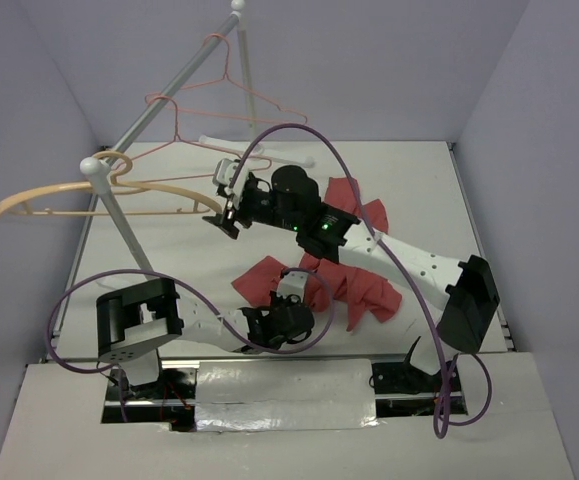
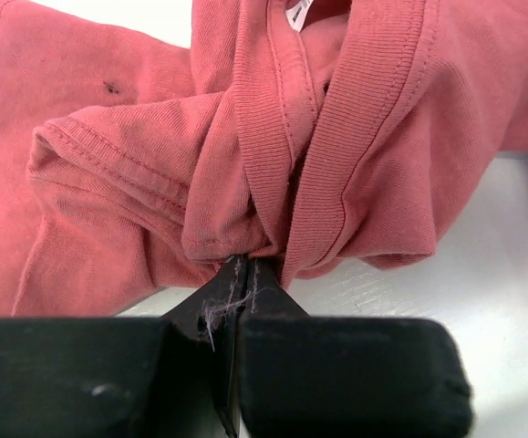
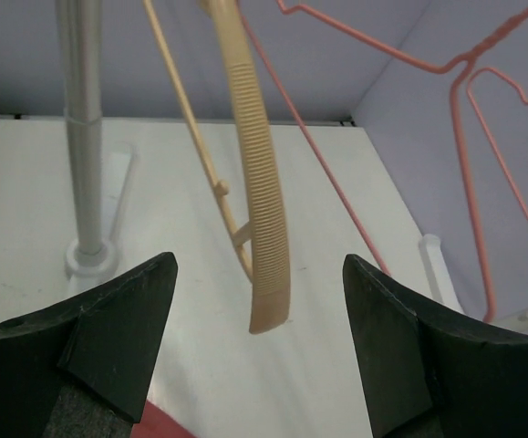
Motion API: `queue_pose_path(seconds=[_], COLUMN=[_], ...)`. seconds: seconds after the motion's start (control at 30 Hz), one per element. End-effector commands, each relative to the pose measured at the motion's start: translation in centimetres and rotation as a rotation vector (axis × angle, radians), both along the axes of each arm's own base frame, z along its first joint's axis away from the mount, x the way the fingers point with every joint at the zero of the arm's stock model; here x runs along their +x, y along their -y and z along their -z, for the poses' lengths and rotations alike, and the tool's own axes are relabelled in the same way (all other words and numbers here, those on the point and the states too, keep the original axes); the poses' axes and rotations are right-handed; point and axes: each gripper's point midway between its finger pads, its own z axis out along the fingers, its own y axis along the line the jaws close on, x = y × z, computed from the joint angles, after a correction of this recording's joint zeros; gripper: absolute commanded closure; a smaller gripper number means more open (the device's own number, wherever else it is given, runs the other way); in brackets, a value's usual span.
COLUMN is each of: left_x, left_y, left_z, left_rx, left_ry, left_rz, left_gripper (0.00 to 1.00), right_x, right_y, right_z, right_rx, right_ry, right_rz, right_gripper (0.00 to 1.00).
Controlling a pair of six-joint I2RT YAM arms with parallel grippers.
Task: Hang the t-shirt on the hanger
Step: Pick up the hanger from the clothesline.
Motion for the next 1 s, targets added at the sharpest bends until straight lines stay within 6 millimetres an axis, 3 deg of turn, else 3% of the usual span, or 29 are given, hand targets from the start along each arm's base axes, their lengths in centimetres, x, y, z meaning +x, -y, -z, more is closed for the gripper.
queue_pose_path(seconds=[0.0, 0.2, 0.4, 0.53, 0.73, 0.97], left_x=[-3.2, -3.1, -3.0, -2.9, -2.8, -2.9], left_y=[-1.0, -1.0, -1.3, -1.4, -1.3, -2.0], left_z=[4.6, 4.6, 4.6, 4.3, 4.4, 4.8], left_rx=[0.053, 0.056, 0.067, 0.067, 0.074, 0.079], left_ry=[-0.156, -0.149, -0.143, -0.138, -0.136, -0.138], left_rz=[0.074, 0.074, 0.065, 0.061, 0.059, 0.037], left_gripper=[1.0, 1.0, 1.0, 1.0, 1.0, 1.0], right_x=[1.7, 2.4, 1.7, 1.6, 0.2, 0.2], right_y=[0.0, -0.3, -1.6, -1.9, -1.9, -3.1], right_z=[-3.5, -3.8, -3.6, -3.4, -4.5, -4.2], right_rx=[0.098, 0.111, 0.08, 0.072, 0.111, 0.077], right_ry=[0.112, 0.145, 0.157, 0.15, 0.146, 0.115], right_rz=[0.08, 0.102, 0.025, 0.003, -0.053, -0.099], right_gripper=[0.19, 0.19, 0.22, 0.35, 0.4, 0.38])
